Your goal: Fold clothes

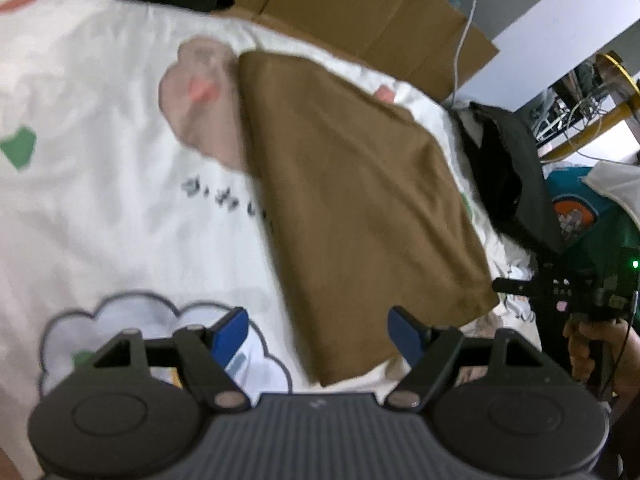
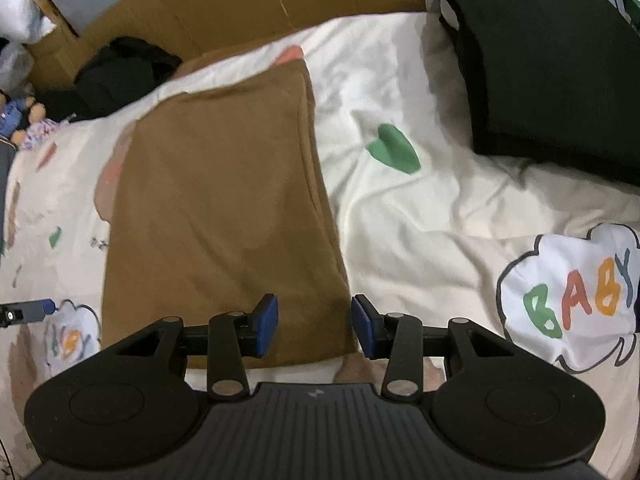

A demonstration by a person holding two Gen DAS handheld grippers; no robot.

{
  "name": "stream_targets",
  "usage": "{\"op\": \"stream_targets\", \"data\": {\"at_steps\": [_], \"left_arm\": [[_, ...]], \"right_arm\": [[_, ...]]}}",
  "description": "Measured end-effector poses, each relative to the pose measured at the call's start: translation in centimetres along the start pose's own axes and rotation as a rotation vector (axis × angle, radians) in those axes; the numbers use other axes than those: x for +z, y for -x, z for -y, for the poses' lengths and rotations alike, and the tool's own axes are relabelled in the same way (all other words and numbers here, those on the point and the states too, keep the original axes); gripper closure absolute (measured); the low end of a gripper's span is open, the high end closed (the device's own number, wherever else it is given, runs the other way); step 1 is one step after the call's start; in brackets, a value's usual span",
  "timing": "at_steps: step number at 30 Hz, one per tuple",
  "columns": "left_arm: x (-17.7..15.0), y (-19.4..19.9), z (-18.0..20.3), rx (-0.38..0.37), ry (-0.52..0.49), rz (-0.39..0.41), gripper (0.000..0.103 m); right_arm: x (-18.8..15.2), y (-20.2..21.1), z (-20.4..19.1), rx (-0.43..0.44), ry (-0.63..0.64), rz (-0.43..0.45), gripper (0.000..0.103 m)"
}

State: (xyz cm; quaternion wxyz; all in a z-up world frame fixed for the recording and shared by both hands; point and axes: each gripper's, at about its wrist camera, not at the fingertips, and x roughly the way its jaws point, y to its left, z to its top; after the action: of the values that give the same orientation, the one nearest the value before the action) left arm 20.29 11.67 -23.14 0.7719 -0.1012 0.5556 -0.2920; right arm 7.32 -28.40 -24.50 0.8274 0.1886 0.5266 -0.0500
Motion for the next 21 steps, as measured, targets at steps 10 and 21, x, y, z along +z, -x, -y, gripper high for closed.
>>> {"op": "stream_targets", "data": {"at_steps": [10,21], "left_arm": [[-1.8,-3.9,-0.5,-0.052,0.028,-0.104,0.03],[-1.7,-4.7,-1.7,-0.141,0.141,-0.045,0.039]], "right_arm": [[-0.8,-2.7,1.2,-0.004,-0.024,-0.065,0.058],[-1.6,-2.9,2.6,0.071,-0.085,-0.027,0.059]]}}
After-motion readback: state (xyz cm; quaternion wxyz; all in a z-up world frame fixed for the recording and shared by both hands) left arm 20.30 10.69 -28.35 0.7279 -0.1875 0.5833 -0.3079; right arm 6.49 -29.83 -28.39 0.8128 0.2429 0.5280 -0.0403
